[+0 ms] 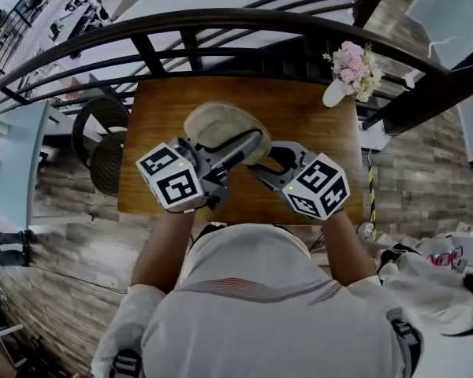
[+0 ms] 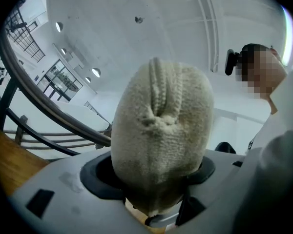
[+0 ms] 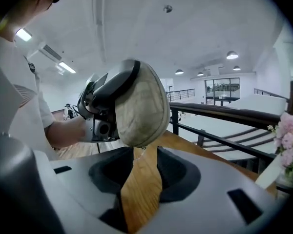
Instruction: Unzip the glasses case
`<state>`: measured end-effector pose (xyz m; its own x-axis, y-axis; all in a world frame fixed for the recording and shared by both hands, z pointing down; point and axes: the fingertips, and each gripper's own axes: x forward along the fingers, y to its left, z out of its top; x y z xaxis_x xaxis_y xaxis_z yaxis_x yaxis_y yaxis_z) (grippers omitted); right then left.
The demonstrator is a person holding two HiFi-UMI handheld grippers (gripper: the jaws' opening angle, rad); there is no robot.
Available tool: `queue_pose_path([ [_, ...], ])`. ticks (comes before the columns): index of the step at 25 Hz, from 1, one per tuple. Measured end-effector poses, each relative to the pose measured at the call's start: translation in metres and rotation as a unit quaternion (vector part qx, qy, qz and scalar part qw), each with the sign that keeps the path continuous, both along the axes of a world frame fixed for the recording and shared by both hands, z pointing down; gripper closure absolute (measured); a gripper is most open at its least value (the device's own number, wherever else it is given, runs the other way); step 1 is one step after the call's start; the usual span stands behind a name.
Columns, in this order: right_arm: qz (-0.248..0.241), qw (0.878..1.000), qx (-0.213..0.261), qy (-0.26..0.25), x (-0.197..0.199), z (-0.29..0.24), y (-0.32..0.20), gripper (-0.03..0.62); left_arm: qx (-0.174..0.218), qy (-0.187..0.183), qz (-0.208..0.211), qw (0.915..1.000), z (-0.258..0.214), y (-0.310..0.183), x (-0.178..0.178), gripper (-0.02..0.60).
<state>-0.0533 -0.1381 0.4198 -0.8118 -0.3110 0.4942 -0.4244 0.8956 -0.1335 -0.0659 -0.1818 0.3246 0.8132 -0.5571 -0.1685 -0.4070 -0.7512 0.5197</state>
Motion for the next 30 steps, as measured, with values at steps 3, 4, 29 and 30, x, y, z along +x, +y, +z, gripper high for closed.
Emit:
queue_pose_path([
  [3,0.007,1.0,0.008,0.013,0.001,0.004,-0.001,0.442,-0.002,-0.001,-0.005,1.0,0.002,0.001,0.001,0.262],
  [4,0.013,1.0,0.016,0.019,0.002,0.005,-0.002,0.48,-0.003,-0.001,-0.005,1.0,0.003,0.001,0.0,0.262],
  [29,0.002,0.996,0.058,0.074,-0.006,0.013,0.001,0.479,-0.023,0.004,-0.031,0.9992,0.01,-0.003,-0.012,0.264],
  [30,-0.001,0.996,0.053,0.074,-0.007,0.014,0.002,0.477,-0.028,0.01,-0.032,0.999,0.011,-0.005,-0.014,0.264],
])
